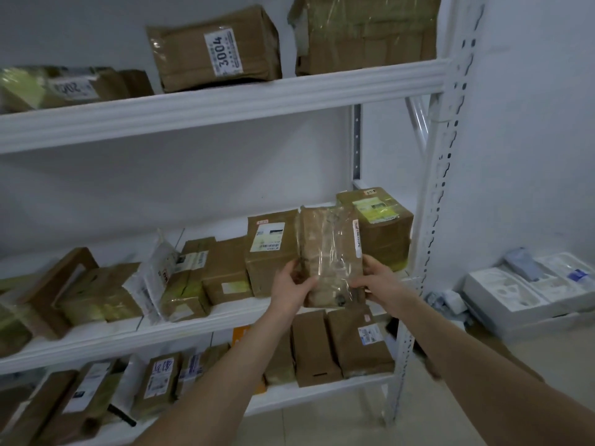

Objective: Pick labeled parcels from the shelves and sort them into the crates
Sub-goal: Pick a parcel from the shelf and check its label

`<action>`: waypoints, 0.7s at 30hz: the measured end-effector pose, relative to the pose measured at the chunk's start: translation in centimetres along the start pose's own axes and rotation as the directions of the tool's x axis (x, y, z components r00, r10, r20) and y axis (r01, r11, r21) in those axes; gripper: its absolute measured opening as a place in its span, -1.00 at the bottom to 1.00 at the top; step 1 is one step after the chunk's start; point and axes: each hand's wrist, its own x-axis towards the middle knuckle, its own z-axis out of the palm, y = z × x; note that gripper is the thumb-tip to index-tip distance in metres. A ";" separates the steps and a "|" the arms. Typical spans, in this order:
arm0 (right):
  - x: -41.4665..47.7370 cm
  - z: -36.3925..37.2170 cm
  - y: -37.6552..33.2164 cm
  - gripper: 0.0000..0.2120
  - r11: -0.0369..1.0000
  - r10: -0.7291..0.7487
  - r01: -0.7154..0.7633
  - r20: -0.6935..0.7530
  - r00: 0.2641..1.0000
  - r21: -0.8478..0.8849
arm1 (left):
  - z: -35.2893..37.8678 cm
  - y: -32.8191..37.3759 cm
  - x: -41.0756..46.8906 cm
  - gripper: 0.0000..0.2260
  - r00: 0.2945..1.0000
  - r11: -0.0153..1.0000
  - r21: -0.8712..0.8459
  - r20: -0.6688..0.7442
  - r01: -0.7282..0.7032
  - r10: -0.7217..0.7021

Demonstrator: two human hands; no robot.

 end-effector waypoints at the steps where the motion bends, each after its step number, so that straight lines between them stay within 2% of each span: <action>1: -0.3 0.8 -0.4 -0.48 0.999 -0.028 0.028 0.001 1.000 0.021 | -1.1 0.2 -0.1 -0.40 1.000 1.000 -0.005 -0.012 -0.015 0.015; 7: -3.0 4.5 -2.6 -0.76 0.993 -0.102 0.103 -0.019 0.995 0.062 | -7.2 1.9 -1.1 -0.49 0.996 0.990 -0.104 0.005 -0.091 0.093; 11: -4.2 6.4 -3.1 -0.82 0.986 -0.146 0.147 -0.018 0.989 0.079 | -9.7 1.6 -2.0 -0.57 0.991 0.983 -0.129 0.003 -0.133 0.135; 14: -4.7 7.4 -3.7 -0.76 0.979 -0.175 0.178 -0.042 0.984 0.098 | -10.9 1.6 -2.8 -0.67 0.985 0.968 -0.184 -0.061 -0.169 0.160; 18: -5.3 8.1 -5.0 -0.79 0.982 -0.136 0.143 -0.062 0.989 0.120 | -11.8 2.3 -3.5 -0.87 0.987 0.943 -0.292 -0.070 -0.160 0.146; 21: -5.6 7.9 -5.3 -0.83 0.990 -0.074 0.080 -0.062 0.995 0.117 | -12.2 3.0 -3.6 -0.83 0.995 0.932 -0.347 -0.034 -0.102 0.097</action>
